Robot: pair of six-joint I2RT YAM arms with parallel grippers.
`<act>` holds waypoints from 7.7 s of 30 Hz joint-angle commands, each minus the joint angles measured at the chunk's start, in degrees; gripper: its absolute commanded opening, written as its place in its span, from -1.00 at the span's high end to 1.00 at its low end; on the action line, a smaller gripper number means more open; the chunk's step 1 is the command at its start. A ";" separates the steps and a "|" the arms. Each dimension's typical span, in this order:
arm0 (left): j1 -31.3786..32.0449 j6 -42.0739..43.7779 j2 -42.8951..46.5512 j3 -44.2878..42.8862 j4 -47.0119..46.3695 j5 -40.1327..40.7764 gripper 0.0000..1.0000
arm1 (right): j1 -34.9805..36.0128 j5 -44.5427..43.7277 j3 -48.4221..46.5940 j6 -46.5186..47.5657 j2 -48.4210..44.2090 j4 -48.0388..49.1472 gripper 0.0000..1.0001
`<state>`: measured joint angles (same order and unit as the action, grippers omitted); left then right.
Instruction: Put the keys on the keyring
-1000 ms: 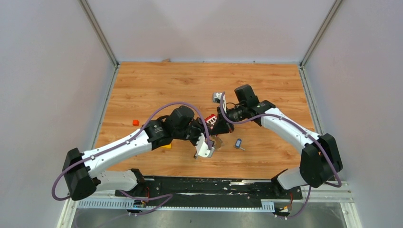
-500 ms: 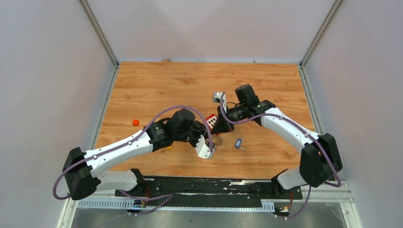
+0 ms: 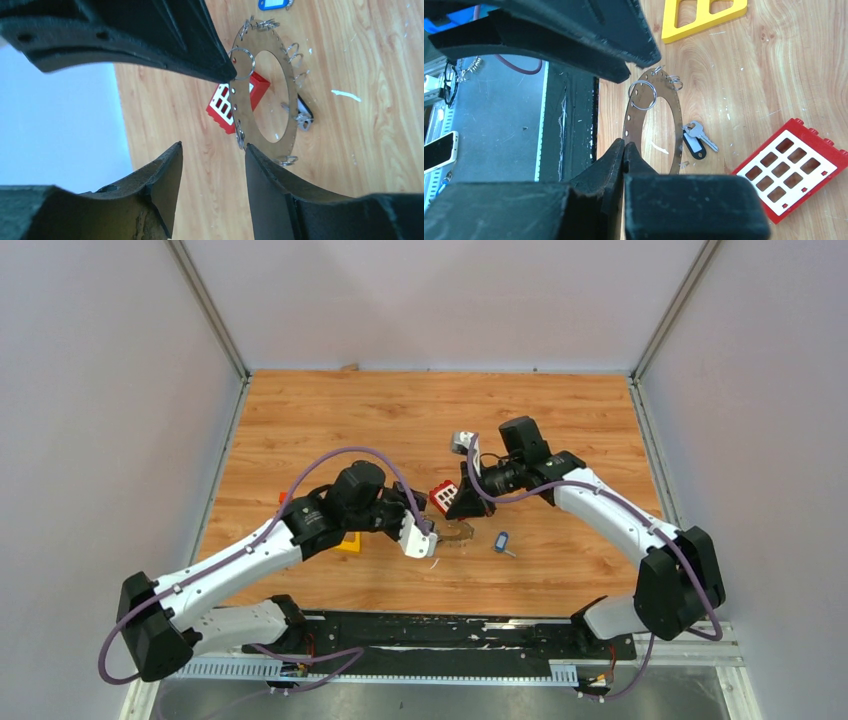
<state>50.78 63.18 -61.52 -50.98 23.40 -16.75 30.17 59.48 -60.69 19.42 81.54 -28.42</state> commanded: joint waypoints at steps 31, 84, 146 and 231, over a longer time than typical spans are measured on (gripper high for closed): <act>-18.52 -77.10 -21.17 -14.35 -6.19 -29.90 -0.22 | -0.14 -8.42 4.40 5.56 -13.05 5.67 1.00; -17.86 -50.96 -19.83 -18.53 8.57 -33.78 0.19 | -0.15 -9.67 3.72 7.99 -9.65 3.71 1.00; 12.64 -4.10 -3.88 18.31 -39.31 24.08 -0.36 | -0.13 -8.33 2.67 7.88 -7.09 1.99 1.00; 11.68 -14.63 -3.28 19.58 -36.59 20.02 0.37 | -1.08 -11.04 1.73 11.45 -6.77 -3.86 0.90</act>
<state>63.33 54.22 -66.46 -28.99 -17.12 6.11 29.78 49.10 -56.01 27.40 74.65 -28.05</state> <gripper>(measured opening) 0.250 0.008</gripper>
